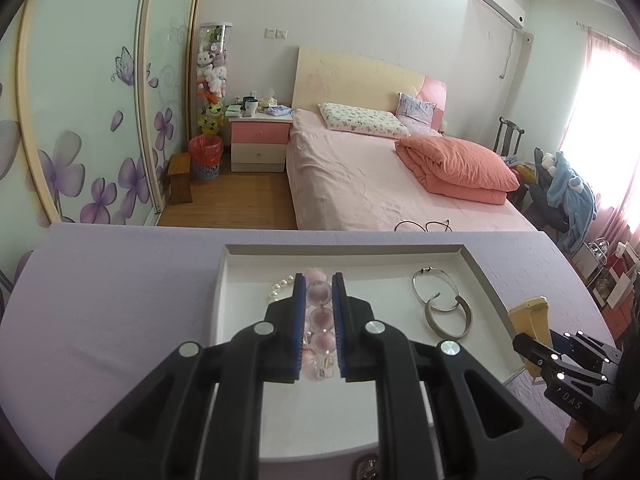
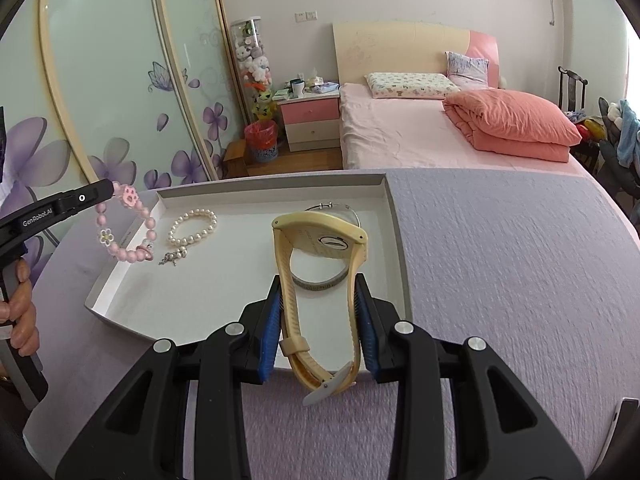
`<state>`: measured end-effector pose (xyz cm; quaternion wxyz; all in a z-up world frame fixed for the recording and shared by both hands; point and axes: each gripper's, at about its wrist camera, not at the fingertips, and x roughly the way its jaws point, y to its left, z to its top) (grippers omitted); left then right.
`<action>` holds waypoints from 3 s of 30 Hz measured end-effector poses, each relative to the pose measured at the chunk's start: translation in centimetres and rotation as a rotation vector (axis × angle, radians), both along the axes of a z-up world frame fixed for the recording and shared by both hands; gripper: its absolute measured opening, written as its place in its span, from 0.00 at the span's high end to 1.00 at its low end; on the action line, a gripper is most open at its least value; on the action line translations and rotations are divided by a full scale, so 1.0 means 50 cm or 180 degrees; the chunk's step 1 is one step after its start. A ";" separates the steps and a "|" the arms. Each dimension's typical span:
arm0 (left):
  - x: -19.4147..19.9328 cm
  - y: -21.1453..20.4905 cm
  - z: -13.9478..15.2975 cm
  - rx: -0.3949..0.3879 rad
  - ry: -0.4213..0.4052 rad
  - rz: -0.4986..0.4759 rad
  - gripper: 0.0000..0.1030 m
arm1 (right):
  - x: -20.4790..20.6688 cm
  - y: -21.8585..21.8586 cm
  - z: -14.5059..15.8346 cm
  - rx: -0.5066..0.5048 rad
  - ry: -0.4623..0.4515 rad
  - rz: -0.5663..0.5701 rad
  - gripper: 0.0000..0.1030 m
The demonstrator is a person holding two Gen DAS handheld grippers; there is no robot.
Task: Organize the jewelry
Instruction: 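Carry the watch and pink bracelet into the white tray and open both tools, then grasp the silver ring with the right tool while the left tool grasps a pearl earring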
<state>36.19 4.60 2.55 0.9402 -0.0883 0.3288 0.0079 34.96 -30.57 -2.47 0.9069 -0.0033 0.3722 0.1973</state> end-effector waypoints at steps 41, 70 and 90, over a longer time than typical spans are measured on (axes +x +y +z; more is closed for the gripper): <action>-0.067 0.083 -0.003 -0.0009 -0.0144 0.0219 0.49 | 0.137 0.103 -0.045 -0.0233 0.0103 -0.0107 0.65; -0.065 0.063 -0.032 -0.0021 -0.0055 0.0156 0.45 | 0.095 0.109 -0.010 -0.0275 -0.0190 -0.0091 0.31; -0.299 0.039 -0.037 -0.0016 -0.0085 0.0139 0.24 | -0.143 0.029 -0.012 -0.0096 -0.0111 0.0174 0.40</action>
